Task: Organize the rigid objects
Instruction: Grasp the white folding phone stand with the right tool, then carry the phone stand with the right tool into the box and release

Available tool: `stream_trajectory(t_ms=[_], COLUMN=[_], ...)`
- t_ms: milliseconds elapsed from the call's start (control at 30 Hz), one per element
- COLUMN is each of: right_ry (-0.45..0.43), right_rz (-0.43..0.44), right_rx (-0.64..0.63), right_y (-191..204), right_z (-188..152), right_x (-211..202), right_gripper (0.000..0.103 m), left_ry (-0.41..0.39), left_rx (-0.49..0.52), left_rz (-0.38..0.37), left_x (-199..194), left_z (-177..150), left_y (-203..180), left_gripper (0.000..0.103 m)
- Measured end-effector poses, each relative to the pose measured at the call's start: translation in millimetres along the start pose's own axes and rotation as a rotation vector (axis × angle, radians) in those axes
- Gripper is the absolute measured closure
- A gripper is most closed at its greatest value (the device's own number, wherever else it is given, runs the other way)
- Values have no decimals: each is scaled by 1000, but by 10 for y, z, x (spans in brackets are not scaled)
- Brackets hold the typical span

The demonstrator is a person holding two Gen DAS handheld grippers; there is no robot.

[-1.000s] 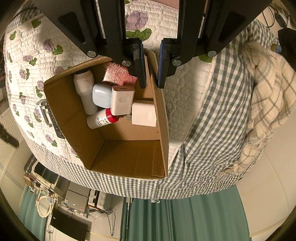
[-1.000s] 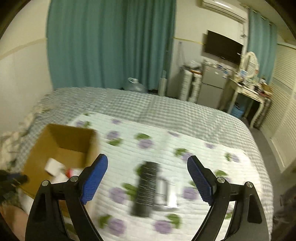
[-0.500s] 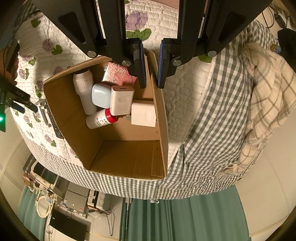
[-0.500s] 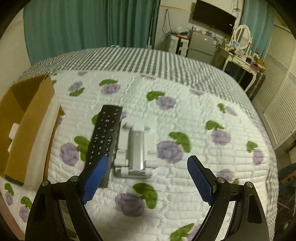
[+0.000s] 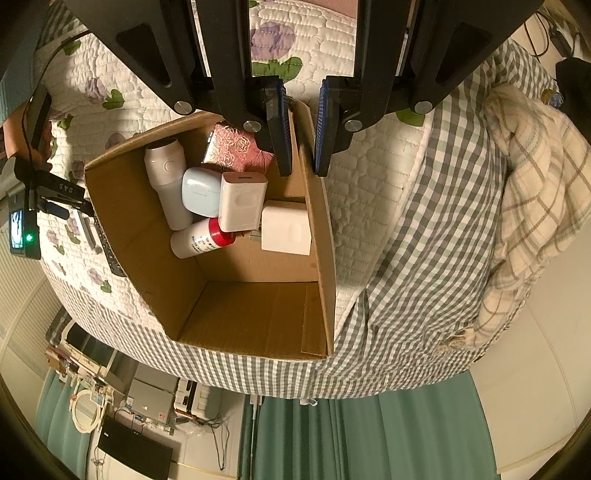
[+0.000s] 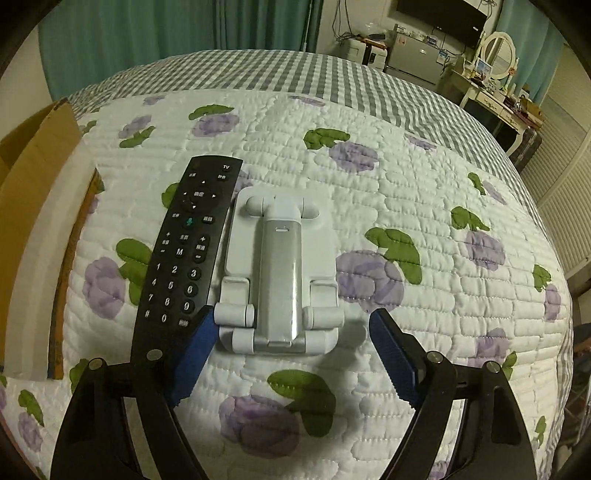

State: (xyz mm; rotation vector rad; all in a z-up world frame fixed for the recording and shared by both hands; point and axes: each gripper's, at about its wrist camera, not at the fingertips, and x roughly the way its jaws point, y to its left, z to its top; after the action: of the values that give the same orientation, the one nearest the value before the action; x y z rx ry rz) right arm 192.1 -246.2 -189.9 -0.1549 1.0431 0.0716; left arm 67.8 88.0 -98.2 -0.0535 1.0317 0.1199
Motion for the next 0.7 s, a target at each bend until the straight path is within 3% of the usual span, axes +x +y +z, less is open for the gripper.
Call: stream_trajectory(t_ms=[400,500,567,700], right_ry=[-18,-21,-17,-13], right_rz=[-4,2,16,23], right_rx=[34,27,16,9], right_y=[-2,15,31,41], right_z=[317,389,418,425], right_x=[242,270,284,279], right_gripper=[22,26,36,38], left_ry=[2,5,7,8], left_rx=[4,3,3,3], left_rz=[3,2,3,2], left_x=[6,17,31,35], left_z=[1,-2,-3,-1], left_y=[2,8,12,14], left_gripper=[91,91,91,91])
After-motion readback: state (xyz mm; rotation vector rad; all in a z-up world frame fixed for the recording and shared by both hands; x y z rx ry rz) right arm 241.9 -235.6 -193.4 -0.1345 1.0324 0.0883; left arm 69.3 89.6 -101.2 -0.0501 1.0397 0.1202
